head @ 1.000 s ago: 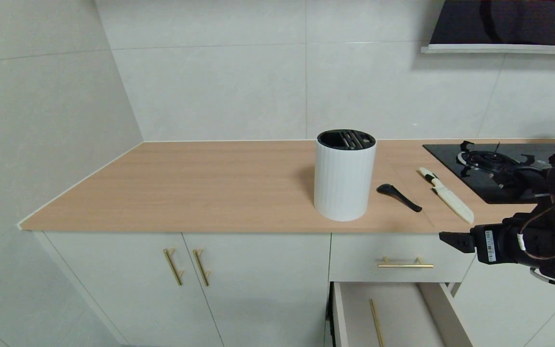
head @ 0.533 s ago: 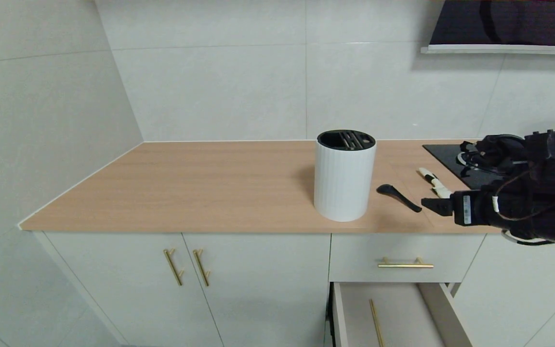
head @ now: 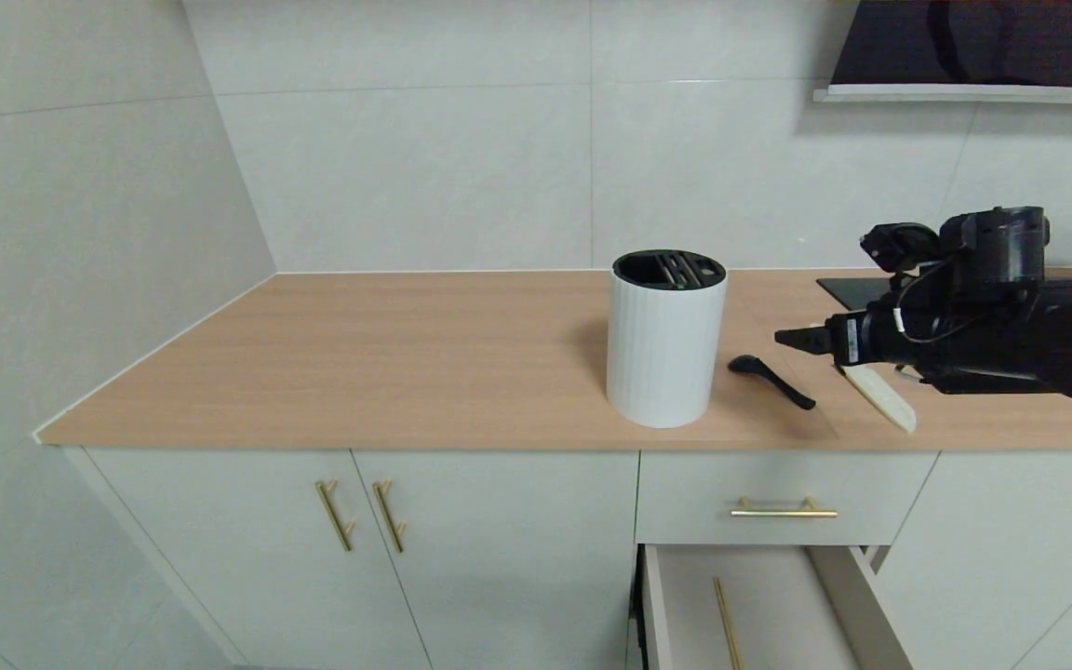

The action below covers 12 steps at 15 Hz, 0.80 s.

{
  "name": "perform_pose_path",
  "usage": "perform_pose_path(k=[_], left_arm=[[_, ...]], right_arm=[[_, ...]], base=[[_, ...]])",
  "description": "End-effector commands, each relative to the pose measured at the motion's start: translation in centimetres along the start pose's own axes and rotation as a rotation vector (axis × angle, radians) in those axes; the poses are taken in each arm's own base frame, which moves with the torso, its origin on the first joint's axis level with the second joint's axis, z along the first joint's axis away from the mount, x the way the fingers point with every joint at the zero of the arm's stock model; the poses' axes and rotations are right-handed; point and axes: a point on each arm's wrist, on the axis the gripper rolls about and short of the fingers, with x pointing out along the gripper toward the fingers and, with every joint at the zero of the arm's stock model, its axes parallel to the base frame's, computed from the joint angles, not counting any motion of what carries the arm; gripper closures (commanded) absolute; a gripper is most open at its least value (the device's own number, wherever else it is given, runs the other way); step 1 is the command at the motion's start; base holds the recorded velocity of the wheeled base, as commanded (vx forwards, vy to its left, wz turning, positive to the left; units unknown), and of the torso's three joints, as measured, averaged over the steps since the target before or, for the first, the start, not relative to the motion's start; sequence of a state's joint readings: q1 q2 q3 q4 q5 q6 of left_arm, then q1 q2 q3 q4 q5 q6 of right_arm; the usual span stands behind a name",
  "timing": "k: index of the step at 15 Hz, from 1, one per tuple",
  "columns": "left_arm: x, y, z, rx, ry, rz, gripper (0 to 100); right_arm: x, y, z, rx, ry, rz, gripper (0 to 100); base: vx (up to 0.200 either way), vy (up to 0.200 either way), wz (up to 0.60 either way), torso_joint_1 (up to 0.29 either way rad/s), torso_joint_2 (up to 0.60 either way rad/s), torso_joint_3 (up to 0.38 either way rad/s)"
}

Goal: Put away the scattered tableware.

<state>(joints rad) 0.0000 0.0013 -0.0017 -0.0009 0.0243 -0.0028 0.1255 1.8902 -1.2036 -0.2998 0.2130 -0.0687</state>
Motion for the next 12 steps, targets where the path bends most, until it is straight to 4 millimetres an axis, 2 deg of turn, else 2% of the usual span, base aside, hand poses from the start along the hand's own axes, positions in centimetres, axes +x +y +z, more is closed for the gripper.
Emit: perform_pose_path(k=[1,5,7,12], left_arm=[[0.0,0.0,0.0,0.0,0.001,0.0,0],[0.0,0.0,0.0,0.0,0.0,0.0,0],[0.0,0.0,0.0,0.0,0.0,0.0,0],[0.0,0.0,0.0,0.0,0.0,0.0,0]], right_arm=[[3.6,-1.7,-2.9,-0.012,0.041,-0.014,0],[6.7,-3.3,-5.3,-0.026,-0.052,-0.042,0],[7.8,-4.1,-6.7,-0.02,-0.042,-0.051,0],[8.8,-4.8,-8.2,-0.017,-0.005,-0.054,0]], base=[[0.0,0.0,0.0,0.0,0.0,0.0],[0.0,0.0,0.0,0.0,0.0,0.0],[0.0,0.0,0.0,0.0,0.0,0.0],[0.0,0.0,0.0,0.0,0.0,0.0]])
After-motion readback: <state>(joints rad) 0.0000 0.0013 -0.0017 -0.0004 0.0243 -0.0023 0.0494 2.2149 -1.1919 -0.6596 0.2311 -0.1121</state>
